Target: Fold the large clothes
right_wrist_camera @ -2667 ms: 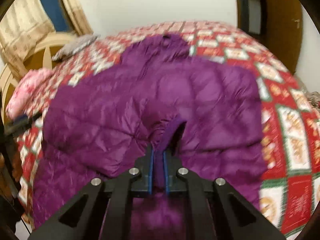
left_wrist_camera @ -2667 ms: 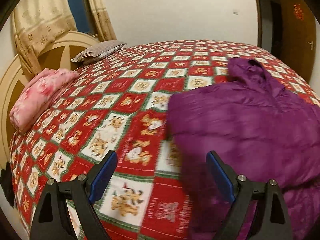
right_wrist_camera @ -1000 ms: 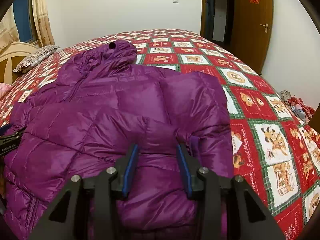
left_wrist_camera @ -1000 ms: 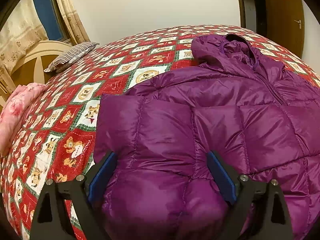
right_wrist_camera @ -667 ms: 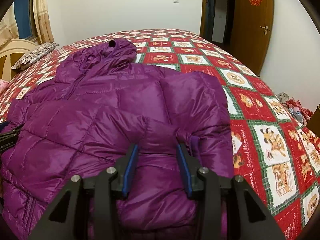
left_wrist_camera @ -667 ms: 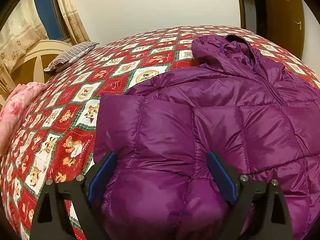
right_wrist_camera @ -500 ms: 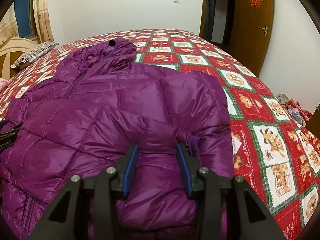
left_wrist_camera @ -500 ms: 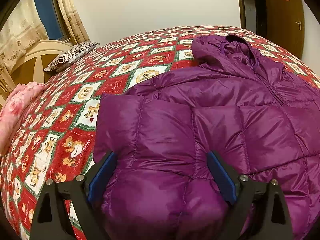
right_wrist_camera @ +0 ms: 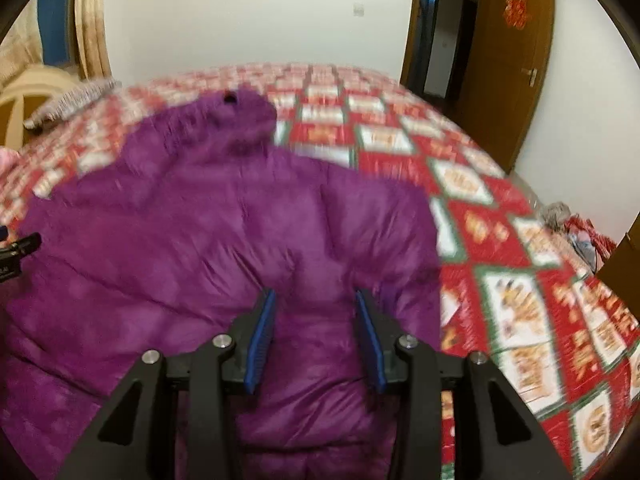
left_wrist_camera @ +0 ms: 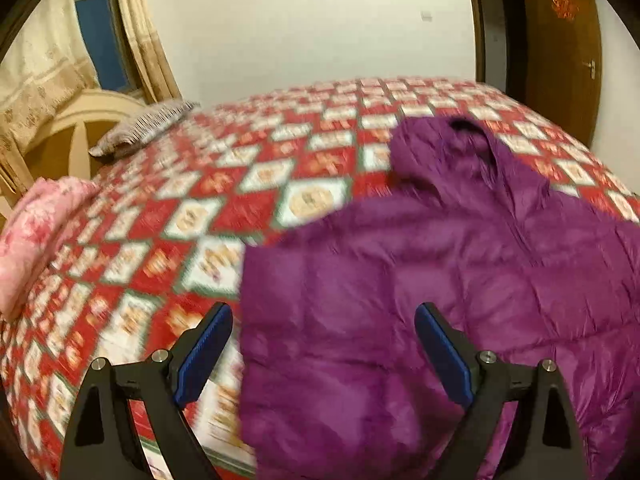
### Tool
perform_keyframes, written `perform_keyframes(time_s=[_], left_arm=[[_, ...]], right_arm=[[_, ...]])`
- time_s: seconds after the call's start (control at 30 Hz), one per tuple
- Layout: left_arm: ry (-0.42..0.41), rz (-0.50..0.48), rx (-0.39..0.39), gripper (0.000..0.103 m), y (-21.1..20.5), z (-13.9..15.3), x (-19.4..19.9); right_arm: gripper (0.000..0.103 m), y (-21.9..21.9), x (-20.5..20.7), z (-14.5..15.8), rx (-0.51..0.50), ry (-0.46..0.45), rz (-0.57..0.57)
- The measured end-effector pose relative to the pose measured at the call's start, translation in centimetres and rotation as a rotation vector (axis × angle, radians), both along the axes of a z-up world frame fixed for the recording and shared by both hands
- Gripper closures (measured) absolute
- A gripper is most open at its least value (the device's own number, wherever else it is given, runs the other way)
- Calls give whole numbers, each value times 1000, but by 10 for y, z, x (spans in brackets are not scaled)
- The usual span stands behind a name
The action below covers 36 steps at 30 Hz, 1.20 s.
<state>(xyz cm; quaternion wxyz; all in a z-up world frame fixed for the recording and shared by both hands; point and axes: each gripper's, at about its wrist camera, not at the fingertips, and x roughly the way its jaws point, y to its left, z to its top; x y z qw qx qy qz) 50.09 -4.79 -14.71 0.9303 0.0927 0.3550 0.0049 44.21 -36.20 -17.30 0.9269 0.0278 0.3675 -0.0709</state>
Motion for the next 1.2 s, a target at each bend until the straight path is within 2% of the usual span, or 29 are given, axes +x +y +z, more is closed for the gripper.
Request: perform_keyframes(time_s=[0.07,0.13,0.23,0.3,0.4,0.5,0.67,1.0,1.1,1.2], left_arm=[[0,39,41,10,7,-1,12],[80,83,41,10,17,-19,27],[157,121,14,10,30,-49,34],[137,121,-10,10,31,-56,28],[109,101,18,10,21,-57,24],[87,78,66,10,9,-60,21],[73,59,95,10,3,-62,19],[90,55,71,10,4,-62,24],[110,59,85,10,7,-51,25],[72,24,28,10,7,-17,22]], right_arm=[[58,16,2,15,15,-19,46],[58,40,6,21,-12,-27,106],[58,68,16,7,-34,-5,179],[58,77,24,-10,-38,31,196],[58,73,31,-41,-12,89,182],[58,63,30,-48,38,72,174],[58,60,32,-53,80,62,163],[57,58,28,-54,90,54,162],[57,59,29,-53,87,57,164],[55,58,30,-49,67,86,213]])
